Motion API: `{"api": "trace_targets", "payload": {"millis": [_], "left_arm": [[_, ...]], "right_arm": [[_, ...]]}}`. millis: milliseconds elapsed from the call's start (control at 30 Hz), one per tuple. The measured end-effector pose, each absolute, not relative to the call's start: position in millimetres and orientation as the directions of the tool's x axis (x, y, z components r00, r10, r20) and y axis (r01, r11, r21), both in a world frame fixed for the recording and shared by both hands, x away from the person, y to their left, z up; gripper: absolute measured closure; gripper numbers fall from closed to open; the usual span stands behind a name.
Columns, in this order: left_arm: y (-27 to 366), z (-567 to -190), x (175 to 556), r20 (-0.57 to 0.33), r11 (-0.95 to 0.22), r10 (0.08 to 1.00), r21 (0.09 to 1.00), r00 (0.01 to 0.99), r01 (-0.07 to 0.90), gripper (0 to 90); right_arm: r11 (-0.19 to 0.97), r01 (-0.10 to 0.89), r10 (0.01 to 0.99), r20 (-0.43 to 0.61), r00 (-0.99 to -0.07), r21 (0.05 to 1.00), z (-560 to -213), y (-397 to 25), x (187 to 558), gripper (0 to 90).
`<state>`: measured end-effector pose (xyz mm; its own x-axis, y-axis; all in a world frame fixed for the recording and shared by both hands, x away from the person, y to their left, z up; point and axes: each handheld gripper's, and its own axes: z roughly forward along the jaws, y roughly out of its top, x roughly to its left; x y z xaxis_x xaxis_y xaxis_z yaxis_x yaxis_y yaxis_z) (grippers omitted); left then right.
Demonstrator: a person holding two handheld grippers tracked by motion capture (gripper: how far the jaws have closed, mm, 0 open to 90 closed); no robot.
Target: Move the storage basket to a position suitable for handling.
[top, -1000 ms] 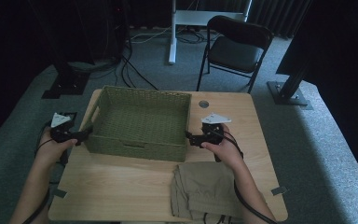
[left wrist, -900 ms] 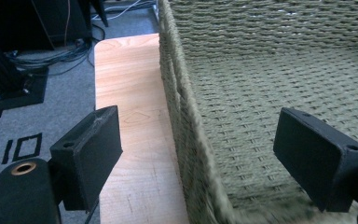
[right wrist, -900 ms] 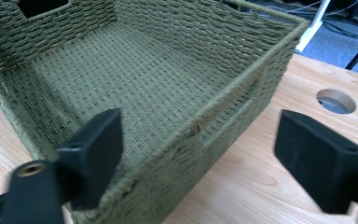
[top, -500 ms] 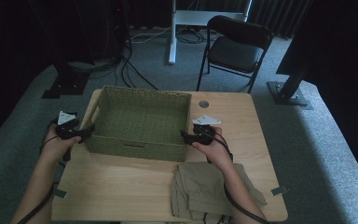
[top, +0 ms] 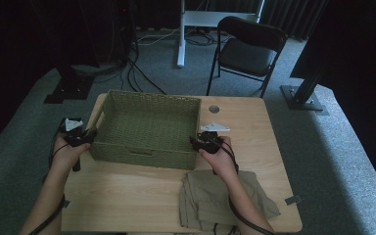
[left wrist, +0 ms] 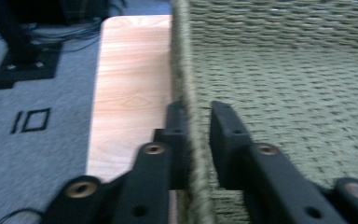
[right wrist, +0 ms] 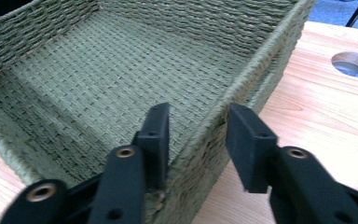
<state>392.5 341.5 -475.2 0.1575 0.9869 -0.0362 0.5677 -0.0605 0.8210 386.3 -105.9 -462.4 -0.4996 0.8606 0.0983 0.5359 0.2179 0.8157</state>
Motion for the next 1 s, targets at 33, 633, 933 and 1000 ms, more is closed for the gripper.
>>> {"api": "trace_targets", "payload": {"millis": [33, 633, 933, 1000], "left_arm": [[341, -475, 392, -0.037, -0.058, 0.988, 0.820, 0.153, 0.570, 81.0], [324, -475, 377, -0.043, -0.041, 0.990, 0.815, 0.131, 0.577, 83.5], [308, -475, 372, -0.052, -0.039, 0.989, 0.814, 0.139, 0.580, 83.3], [303, -475, 371, -0.051, -0.046, 0.987, 0.810, 0.150, 0.584, 83.2]], "right_arm": [[0.225, 0.533, 0.862, 0.089, -0.500, 0.816, -462, -105, 386, 62.3], [0.193, 0.566, 0.883, 0.110, -0.457, 0.801, -461, -117, 388, 66.9], [0.185, 0.574, 0.891, 0.110, -0.440, 0.798, -460, -132, 388, 68.7], [0.181, 0.576, 0.894, 0.110, -0.433, 0.797, -460, -137, 388, 69.4]]}}
